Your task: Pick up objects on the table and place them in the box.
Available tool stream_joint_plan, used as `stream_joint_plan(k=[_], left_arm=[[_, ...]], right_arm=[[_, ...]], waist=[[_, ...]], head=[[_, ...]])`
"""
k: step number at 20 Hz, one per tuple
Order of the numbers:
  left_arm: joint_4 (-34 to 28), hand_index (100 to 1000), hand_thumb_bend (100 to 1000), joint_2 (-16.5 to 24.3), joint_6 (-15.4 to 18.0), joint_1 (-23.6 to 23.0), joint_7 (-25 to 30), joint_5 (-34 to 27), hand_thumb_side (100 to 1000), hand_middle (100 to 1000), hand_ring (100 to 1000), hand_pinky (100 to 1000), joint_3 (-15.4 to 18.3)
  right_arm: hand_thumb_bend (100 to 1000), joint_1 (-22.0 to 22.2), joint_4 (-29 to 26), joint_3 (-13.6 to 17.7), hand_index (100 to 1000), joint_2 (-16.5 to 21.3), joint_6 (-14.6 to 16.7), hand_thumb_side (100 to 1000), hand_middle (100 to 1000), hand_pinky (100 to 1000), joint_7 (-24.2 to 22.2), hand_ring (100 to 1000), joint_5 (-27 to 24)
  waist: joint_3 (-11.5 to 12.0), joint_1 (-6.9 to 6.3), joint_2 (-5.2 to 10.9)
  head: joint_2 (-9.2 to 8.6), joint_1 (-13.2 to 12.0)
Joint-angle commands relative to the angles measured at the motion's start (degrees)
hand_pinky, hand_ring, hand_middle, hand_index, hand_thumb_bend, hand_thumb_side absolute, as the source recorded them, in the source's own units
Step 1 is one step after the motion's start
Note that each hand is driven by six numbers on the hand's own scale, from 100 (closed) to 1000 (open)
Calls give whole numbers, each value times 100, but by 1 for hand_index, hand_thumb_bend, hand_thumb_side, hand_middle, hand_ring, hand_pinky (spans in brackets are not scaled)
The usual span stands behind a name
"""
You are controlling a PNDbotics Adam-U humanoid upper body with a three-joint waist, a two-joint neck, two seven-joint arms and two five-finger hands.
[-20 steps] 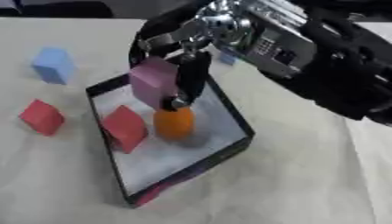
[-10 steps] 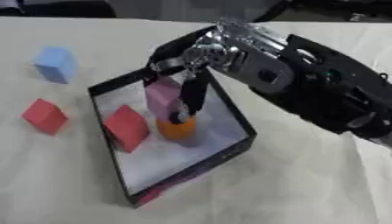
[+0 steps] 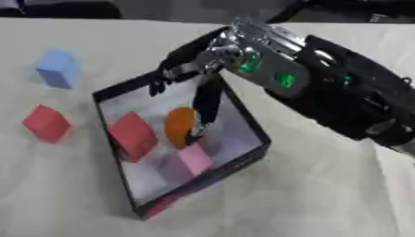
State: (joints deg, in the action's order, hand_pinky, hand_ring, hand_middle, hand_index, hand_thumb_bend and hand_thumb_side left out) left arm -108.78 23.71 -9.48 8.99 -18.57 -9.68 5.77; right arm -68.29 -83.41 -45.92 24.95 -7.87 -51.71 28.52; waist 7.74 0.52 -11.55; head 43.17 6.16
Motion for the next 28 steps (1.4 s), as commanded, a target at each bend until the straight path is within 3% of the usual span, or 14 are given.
stream_joint_plan(k=[1, 8, 12, 16, 23, 26, 28], left_arm=[[-64, 894, 518, 121, -7, 14, 8, 26, 781, 850, 848, 921, 15], [-62, 894, 518, 123, -2, -15, -12, 30, 780, 850, 848, 920, 37], [-69, 894, 518, 135, 3, -20, -38, 37, 780, 850, 848, 920, 60], [-78, 894, 517, 135, 3, -7, -52, 42, 781, 851, 848, 920, 70], [-111, 894, 516, 118, 5, 60, -51, 46, 782, 850, 848, 920, 68], [-121, 894, 516, 113, -1, 93, -49, 47, 783, 850, 847, 920, 64], [-127, 894, 515, 107, -4, 120, -42, 47, 784, 850, 846, 920, 56]], right_arm=[[612, -168, -172, 165, 924, 216, -27, 345, 858, 911, 19, 923, 26], [557, -241, -78, 674, 902, 793, -128, 316, 832, 894, 272, 894, -115], [551, -225, 500, 1126, 901, 1137, 219, 309, 829, 893, 408, 894, -172], [551, -230, 1178, 1563, 911, 1313, 660, 309, 846, 899, 491, 903, 119], [550, -250, 2280, 2140, 915, 1202, 1155, 297, 859, 902, 806, 909, 879], [560, -257, 2645, 2282, 913, 1113, 1209, 329, 860, 899, 972, 906, 1055], [515, -247, 2836, 2337, 915, 1044, 1276, 499, 857, 888, 1064, 897, 1065]], waist=[[-19, -31, 111], [-69, -55, 118], [-84, -51, 91], [-83, -50, 43], [0, -59, -86], [36, -44, -135], [65, -27, -170]], head=[[-68, -33], [-82, -74], [-101, -80], [-161, -41], [-308, 102], [-328, 166], [-340, 218]])
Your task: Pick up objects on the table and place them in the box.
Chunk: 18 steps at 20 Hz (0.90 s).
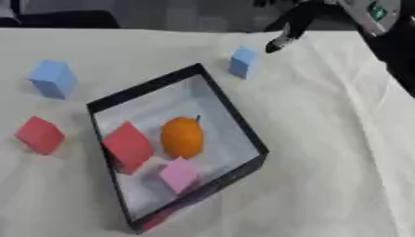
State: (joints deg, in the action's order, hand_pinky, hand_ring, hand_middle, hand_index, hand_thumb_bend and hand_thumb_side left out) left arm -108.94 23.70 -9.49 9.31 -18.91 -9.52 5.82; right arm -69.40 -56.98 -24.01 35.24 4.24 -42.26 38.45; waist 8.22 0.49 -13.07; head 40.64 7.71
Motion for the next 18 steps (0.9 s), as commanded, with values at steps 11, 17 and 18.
stream_joint_plan(k=[11, 17, 18], left_arm=[[-114, 894, 512, 84, -24, 196, 32, 31, 786, 850, 843, 922, 24], [-117, 893, 511, 70, -30, 226, 42, 33, 787, 849, 842, 923, 19], [-117, 893, 511, 67, -32, 228, 41, 32, 787, 849, 842, 923, 19]], right_arm=[[431, -111, 993, 289, 901, -319, -159, 613, 831, 868, 716, 876, -187], [450, -99, 1222, 267, 903, -438, -554, 630, 832, 865, 993, 879, 44], [450, -93, 1256, 279, 903, -453, -598, 630, 832, 865, 1045, 879, 128]], waist=[[158, 94, -128], [207, 151, -153], [213, 156, -155]], head=[[-123, 260], [-157, 283], [-160, 289]])
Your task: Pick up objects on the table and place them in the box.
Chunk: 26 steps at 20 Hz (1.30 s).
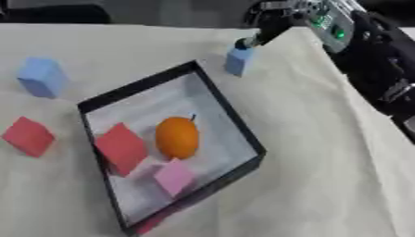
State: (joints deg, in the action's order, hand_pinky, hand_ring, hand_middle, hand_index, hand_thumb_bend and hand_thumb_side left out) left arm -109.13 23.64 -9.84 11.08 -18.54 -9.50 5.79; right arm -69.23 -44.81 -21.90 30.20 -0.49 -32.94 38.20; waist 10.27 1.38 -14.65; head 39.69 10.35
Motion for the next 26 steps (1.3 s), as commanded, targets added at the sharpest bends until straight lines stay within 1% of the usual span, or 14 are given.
stream_joint_plan(k=[1, 3, 5, 10, 15, 20, 22, 26], left_arm=[[-99, 894, 511, 70, 3, 54, 4, 29, 787, 849, 842, 923, 24], [-101, 894, 511, 64, 2, 56, 2, 28, 788, 849, 842, 923, 26], [-102, 894, 511, 57, 2, 57, -2, 28, 788, 849, 841, 923, 30], [-110, 894, 509, 30, 0, 78, 4, 30, 791, 850, 841, 924, 22], [-108, 894, 504, 10, -5, 66, 3, 40, 793, 847, 839, 924, 27], [-110, 894, 503, -18, -10, 70, 3, 52, 796, 846, 838, 925, 22], [-112, 894, 502, -24, -11, 78, 7, 57, 797, 846, 838, 926, 20], [-114, 893, 500, -33, -15, 82, 13, 64, 799, 847, 838, 926, 20]], right_arm=[[453, -98, 82, 90, 904, 40, -171, 632, 833, 865, 166, 880, 236], [465, -72, 157, 125, 921, 15, -219, 636, 841, 871, 294, 891, 443], [456, -34, 243, 163, 926, -23, -213, 641, 845, 873, 419, 895, 663], [449, 28, 508, 282, 924, -162, -172, 646, 848, 874, 605, 897, 861], [437, 42, 671, 381, 924, -255, -195, 647, 852, 880, 744, 909, 896], [400, 44, 760, 418, 924, -357, -217, 667, 844, 874, 862, 901, 878], [392, 47, 798, 447, 922, -375, -287, 669, 838, 870, 923, 895, 834], [414, 61, 856, 483, 911, -400, -464, 644, 816, 857, 1058, 879, 779]], waist=[[15, 71, -2], [28, 75, -12], [34, 73, -29], [32, 53, -90], [32, 22, -155], [32, 0, -232], [38, -4, -259], [50, -5, -296]], head=[[-67, 30], [-69, 41], [-76, 50], [-81, 60], [-93, 88], [-104, 100], [-114, 102], [-120, 103]])
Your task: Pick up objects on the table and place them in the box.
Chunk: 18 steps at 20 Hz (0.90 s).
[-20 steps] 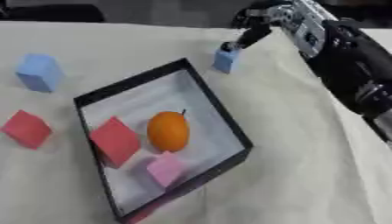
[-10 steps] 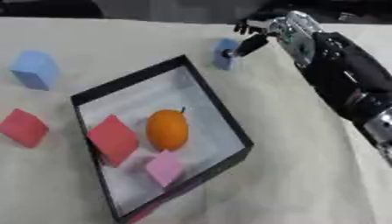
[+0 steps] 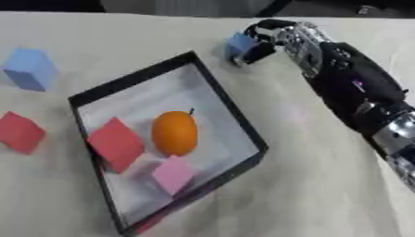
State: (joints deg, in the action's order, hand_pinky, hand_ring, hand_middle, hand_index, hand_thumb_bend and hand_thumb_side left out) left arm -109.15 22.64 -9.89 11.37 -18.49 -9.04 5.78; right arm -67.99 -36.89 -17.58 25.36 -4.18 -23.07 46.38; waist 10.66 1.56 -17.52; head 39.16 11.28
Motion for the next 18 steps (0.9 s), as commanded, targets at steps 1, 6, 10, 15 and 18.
stream_joint_plan(k=[1, 6, 10, 15, 18], left_arm=[[-111, 892, 499, 67, -11, 51, 9, 21, 799, 847, 837, 927, 21], [-112, 892, 495, 62, -14, 63, 16, 22, 800, 847, 837, 927, 16], [-106, 892, 493, 60, -18, 50, 12, 23, 801, 847, 837, 928, 20], [-98, 892, 492, 71, -18, 30, 9, 18, 800, 847, 836, 929, 22], [-94, 892, 490, 80, -17, 24, 10, 15, 799, 847, 836, 929, 21]], right_arm=[[421, -63, 64, 47, 907, 81, -115, 632, 802, 854, 82, 874, -56], [426, -63, 72, 40, 871, 57, -250, 558, 737, 835, 98, 842, -131], [289, -66, 54, 65, 800, 60, -396, 472, 657, 814, 273, 793, -271], [211, -140, -115, 23, 743, 90, -616, 333, 588, 798, 629, 755, -606], [100, -186, -222, -5, 701, 120, -657, 153, 545, 784, 689, 706, -742]], waist=[[10, -21, -11], [18, -10, -17], [18, -5, -9], [-7, -7, 41], [-27, -14, 92]], head=[[-64, 8], [-70, 12], [-61, 1], [-17, -28], [3, -31]])
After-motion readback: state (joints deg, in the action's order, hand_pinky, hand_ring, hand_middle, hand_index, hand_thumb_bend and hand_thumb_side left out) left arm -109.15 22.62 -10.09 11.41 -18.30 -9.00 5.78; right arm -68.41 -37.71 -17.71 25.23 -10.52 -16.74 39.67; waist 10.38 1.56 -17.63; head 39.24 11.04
